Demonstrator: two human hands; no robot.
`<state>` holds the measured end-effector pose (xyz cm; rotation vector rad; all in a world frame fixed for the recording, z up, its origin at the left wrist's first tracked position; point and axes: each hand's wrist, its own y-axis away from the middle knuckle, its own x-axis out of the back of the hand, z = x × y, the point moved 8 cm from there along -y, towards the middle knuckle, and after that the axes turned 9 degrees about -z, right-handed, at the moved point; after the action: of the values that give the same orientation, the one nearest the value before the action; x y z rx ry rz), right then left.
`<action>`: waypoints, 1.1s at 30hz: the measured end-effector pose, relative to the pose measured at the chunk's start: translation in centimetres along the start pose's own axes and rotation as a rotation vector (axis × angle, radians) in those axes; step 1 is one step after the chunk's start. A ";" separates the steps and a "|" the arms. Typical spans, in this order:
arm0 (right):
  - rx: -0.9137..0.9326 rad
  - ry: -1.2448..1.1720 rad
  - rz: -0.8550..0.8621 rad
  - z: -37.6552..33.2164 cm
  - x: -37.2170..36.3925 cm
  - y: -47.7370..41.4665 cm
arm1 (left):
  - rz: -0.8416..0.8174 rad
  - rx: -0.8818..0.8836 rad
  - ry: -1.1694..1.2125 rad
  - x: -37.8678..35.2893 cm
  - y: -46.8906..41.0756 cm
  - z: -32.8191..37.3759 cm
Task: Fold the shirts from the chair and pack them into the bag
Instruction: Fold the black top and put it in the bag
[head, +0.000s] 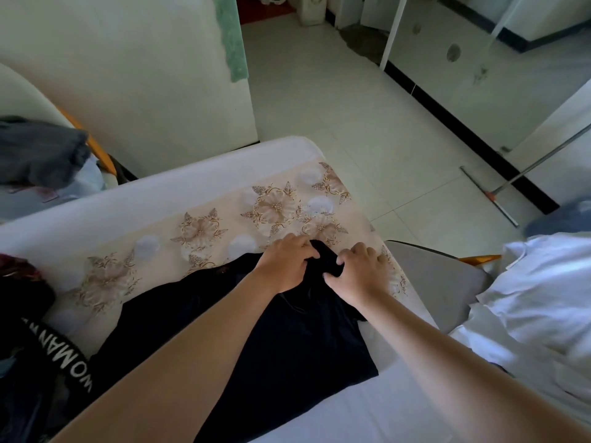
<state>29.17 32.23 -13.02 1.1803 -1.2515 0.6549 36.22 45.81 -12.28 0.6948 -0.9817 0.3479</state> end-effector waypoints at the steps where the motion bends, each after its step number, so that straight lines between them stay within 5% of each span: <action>1: -0.018 0.000 -0.033 0.1 -0.1 -0.4 | -0.035 -0.004 -0.068 -0.7 0.3 -0.4; 6: -0.075 0.159 -0.094 0.0 1.1 -1.7 | -0.039 -0.016 -0.081 -2.5 1.4 -0.9; 11: -0.044 0.167 -0.134 -2.1 2.0 -2.5 | 0.343 -0.017 0.072 -0.6 4.4 -2.0; 14: -0.001 0.247 -0.170 -3.0 1.4 -2.3 | 0.371 0.030 0.054 -1.8 6.5 -3.4; 19: 0.005 0.466 0.143 -1.9 4.9 -3.3 | 0.244 0.105 -0.016 -4.2 8.9 -5.7; 22: 0.319 0.562 0.296 -3.4 4.9 -2.5 | 0.284 0.170 -0.015 -4.0 10.0 -5.9; 25: 0.739 0.342 0.112 -6.1 2.5 -0.2 | 0.307 0.252 0.026 -3.6 10.7 -6.4; 28: 0.709 0.060 -0.120 -7.5 0.7 2.0 | 0.311 0.328 0.026 -3.2 11.4 -7.4; 33: 0.784 0.115 -0.201 -10.2 -2.3 3.5 | 0.292 0.514 -0.111 -3.0 13.5 -10.3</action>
<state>29.16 43.23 -12.98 1.8456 -0.7643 1.0914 33.65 62.83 -13.50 1.0443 -1.1132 0.8438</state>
